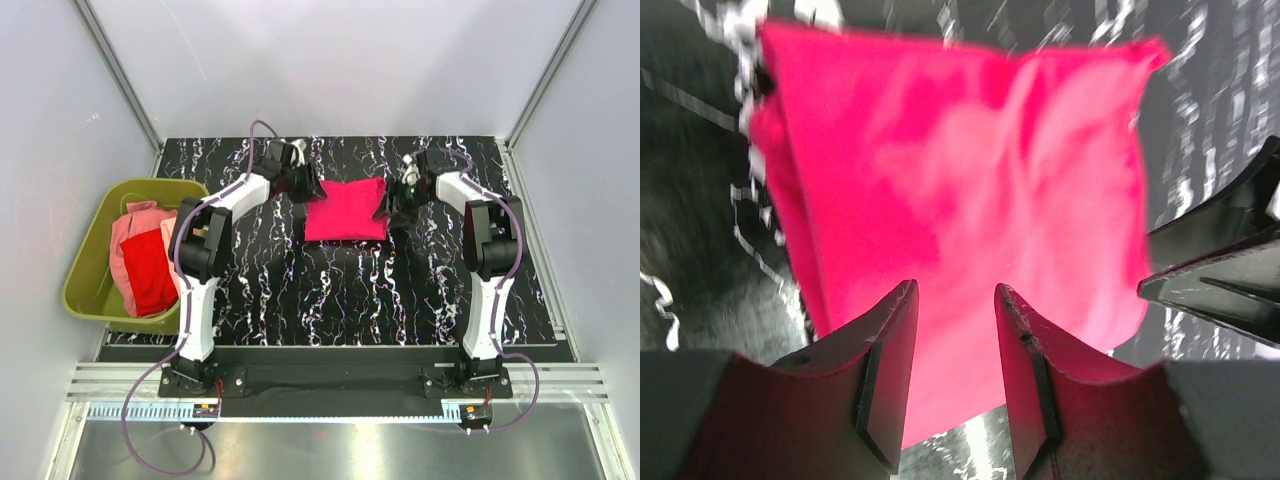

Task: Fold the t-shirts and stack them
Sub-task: Fold the tshirt

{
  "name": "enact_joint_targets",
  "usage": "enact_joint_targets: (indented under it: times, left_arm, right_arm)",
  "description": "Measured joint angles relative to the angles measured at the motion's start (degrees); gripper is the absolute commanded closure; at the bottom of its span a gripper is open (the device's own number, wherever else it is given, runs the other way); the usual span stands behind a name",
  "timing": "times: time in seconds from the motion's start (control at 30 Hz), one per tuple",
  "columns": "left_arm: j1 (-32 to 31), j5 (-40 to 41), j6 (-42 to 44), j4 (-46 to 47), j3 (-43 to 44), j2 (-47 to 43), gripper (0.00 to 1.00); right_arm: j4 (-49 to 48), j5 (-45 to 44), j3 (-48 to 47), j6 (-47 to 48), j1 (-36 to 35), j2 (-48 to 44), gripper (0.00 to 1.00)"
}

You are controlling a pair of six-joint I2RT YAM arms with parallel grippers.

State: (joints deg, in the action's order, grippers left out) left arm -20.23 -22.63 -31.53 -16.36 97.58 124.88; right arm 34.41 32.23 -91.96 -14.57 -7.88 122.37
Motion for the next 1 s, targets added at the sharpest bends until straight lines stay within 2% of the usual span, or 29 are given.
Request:
enact_joint_targets:
  times: [0.03,0.07,0.13,0.17,0.2,0.3,0.37,0.4,0.5,0.6,0.77,1.0]
  left_arm:
    - [-0.07,-0.09,-0.09,0.28,-1.11,0.00,0.59]
    - [-0.09,-0.13,-0.31,0.85,-2.32,0.00,0.58]
    - [-0.13,-0.17,-0.76,1.75,-4.37,0.00,0.57]
    - [-0.15,-0.15,-1.16,1.95,-5.31,0.00,0.57]
    - [-0.22,-0.15,-1.53,2.25,-6.27,0.00,0.57]
    - [-0.37,0.13,-2.75,3.02,-8.72,0.00,0.56]
    - [-0.39,0.22,-3.56,2.73,-9.31,0.00,0.56]
    - [-0.39,0.31,-3.93,2.78,-9.31,-0.07,0.55]
    - [-0.46,0.55,-4.13,1.99,-8.66,-0.55,0.54]
    - [-0.46,0.52,-3.89,0.61,-5.16,-0.55,0.53]
    - [-0.46,-0.20,-2.78,1.14,4.17,0.37,0.53]
    - [-0.44,-1.79,-1.88,4.37,12.81,8.13,0.52]
  right_arm:
    - [-1.51,0.57,2.14,-0.22,0.00,0.00,0.45]
    - [-2.89,1.18,4.15,-0.33,0.00,0.00,0.63]
    - [-4.55,1.86,6.99,-0.35,0.00,0.00,0.81]
    - [-6.05,2.01,8.72,-0.85,0.00,0.00,0.96]
    - [-6.99,2.36,9.64,-1.01,0.00,-0.04,1.00]
    - [-11.17,3.43,13.22,-1.70,0.02,-1.60,0.98]
    - [-12.87,3.30,15.15,-1.90,0.00,-2.86,0.81]
    - [-13.33,3.23,15.74,-2.16,0.00,-3.28,0.67]
    - [-13.90,2.95,16.44,-2.99,0.00,-4.63,0.39]
    - [-13.66,1.40,16.26,-2.86,0.02,-6.38,0.34]
    - [-11.98,-1.53,10.32,-2.91,0.35,-5.64,0.33]
    - [-13.05,-3.69,-3.78,-2.78,1.99,2.75,0.43]
